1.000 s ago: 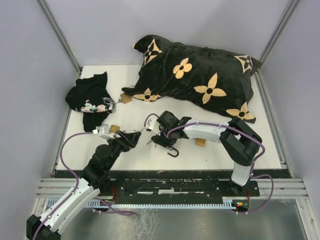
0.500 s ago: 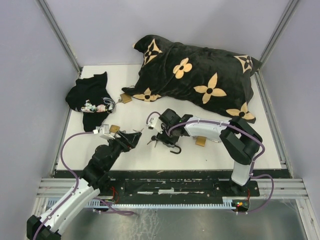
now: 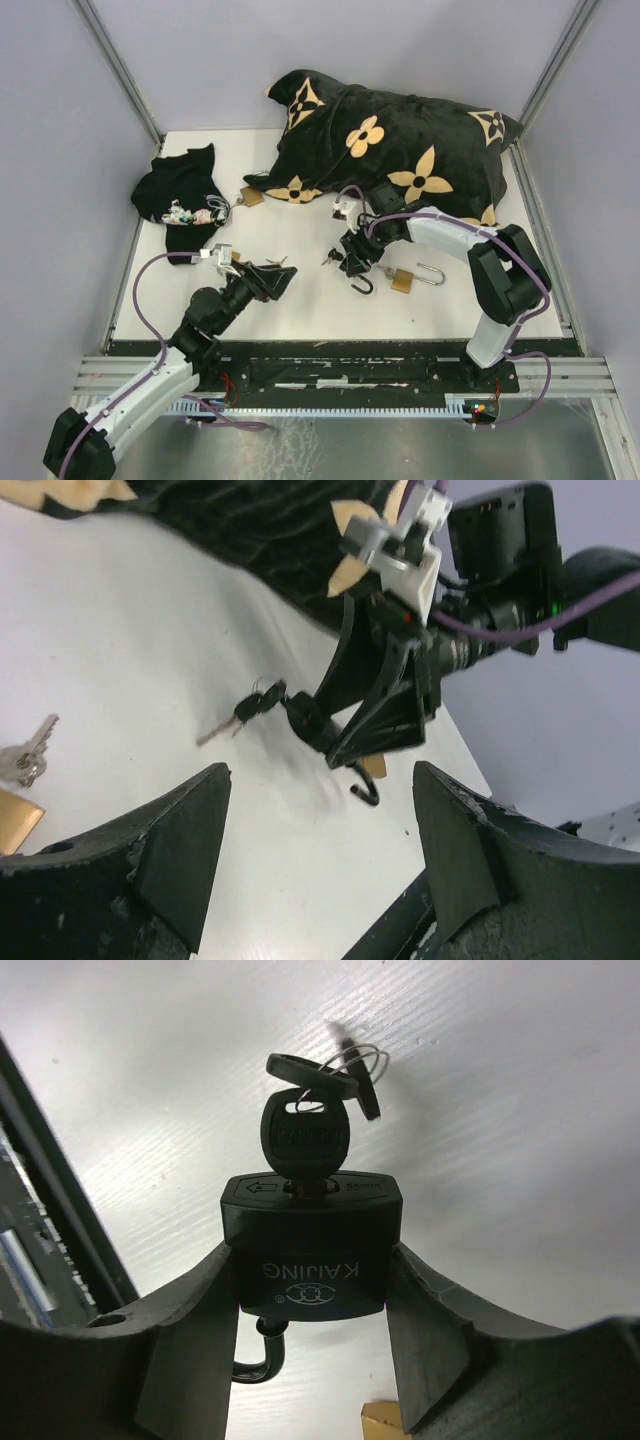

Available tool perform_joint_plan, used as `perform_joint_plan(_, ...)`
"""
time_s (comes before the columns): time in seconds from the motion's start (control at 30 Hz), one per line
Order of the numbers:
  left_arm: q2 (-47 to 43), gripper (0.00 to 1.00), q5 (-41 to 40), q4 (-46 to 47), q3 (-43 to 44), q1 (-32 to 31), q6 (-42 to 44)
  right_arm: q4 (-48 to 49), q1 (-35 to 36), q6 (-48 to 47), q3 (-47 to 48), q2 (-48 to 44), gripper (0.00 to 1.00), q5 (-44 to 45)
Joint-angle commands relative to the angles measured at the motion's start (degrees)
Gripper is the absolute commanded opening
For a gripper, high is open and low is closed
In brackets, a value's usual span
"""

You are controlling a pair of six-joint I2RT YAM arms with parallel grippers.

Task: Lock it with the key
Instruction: Pick up the lock from the center of the board.

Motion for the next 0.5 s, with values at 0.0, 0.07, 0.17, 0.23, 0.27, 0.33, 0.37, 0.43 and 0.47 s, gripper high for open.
perform_joint_plan(0.0, 9.5, 0.79, 9.7, 14.0, 5.7, -1.3, 11.7, -2.7, -3.4, -0.4, 3.3, -5.4, 0.07, -17.6)
perform_joint_plan(0.07, 14.1, 0.79, 13.1, 15.7, 8.6, -2.7, 16.9, -6.2, -4.1, -2.6, 4.8, -5.6, 0.07, -20.2)
perform_joint_plan(0.17, 17.5, 0.79, 17.1, 16.3, 12.2, -5.2, 29.9, -13.9, -4.5, -8.0, 7.7, -5.5, 0.06, -23.9)
perform_joint_plan(0.23, 17.2, 0.81, 19.2, 16.8, 13.0, -6.4, 39.1, -20.4, -4.6, -12.7, 9.7, -5.3, 0.06, -26.3)
perform_joint_plan(0.27, 16.9, 0.82, 21.1, 16.9, 13.3, -6.7, 43.8, -23.3, -4.6, -14.9, 10.6, -5.2, 0.06, -27.3)
perform_joint_plan(0.33, 16.7, 0.84, 25.2, 16.4, 14.2, -7.1, 51.8, -30.3, -4.7, -21.5, 12.7, -4.8, 0.06, -29.5)
perform_joint_plan(0.37, 17.0, 0.84, 27.6, 15.4, 15.2, -7.3, 55.2, -34.3, -4.6, -24.9, 13.7, -4.6, 0.06, -30.3)
perform_joint_plan(0.43, 18.6, 0.84, 31.8, 11.9, 18.4, -8.2, 60.8, -42.0, -4.6, -31.1, 16.2, -3.5, 0.05, -32.2)
perform_joint_plan(0.47, 19.6, 0.84, 33.2, 9.6, 20.1, -8.8, 63.3, -45.5, -4.6, -33.7, 17.8, -3.0, 0.05, -32.7)
